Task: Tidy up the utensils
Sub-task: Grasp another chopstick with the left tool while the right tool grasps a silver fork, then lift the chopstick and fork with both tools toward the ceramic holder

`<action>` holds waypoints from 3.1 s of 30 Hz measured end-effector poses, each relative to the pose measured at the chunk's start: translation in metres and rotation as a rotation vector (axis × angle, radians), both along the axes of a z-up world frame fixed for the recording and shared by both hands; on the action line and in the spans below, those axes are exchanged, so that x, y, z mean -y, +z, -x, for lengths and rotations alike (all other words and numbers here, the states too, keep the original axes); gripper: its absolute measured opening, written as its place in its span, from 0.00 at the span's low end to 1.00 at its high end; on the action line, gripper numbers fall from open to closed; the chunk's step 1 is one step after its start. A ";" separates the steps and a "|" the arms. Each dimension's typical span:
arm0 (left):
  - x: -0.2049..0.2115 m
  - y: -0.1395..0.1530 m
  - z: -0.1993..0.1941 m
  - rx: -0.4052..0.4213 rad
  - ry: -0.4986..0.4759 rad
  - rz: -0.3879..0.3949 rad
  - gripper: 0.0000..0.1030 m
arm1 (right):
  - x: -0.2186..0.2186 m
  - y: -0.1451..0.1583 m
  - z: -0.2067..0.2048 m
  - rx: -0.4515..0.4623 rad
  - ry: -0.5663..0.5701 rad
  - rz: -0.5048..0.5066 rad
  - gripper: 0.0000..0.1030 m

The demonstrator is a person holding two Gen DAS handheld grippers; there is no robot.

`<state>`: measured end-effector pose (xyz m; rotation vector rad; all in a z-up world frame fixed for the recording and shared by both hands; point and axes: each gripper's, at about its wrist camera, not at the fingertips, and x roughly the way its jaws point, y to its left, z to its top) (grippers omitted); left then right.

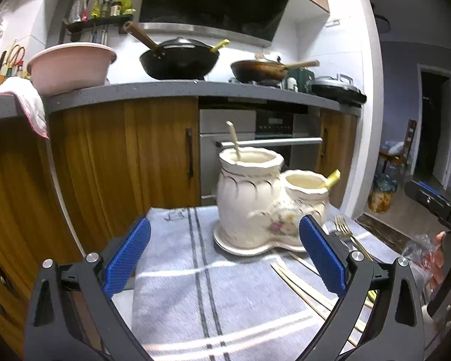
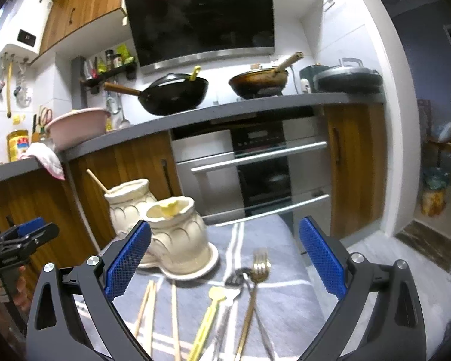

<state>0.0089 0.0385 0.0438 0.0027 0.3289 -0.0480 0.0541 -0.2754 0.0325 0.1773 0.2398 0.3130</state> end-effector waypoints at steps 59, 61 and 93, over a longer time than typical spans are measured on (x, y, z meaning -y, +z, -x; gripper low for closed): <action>0.058 -0.090 -0.043 -0.522 -0.162 -0.094 0.25 | -0.052 -0.074 -0.063 -0.502 0.108 0.216 0.21; 0.053 -0.090 -0.045 -0.529 -0.161 -0.079 0.25 | -0.052 -0.077 -0.067 -0.518 0.106 0.212 0.21; 0.038 -0.075 -0.042 -0.409 -0.180 -0.120 0.05 | -0.048 -0.058 -0.054 -0.425 0.110 0.164 0.06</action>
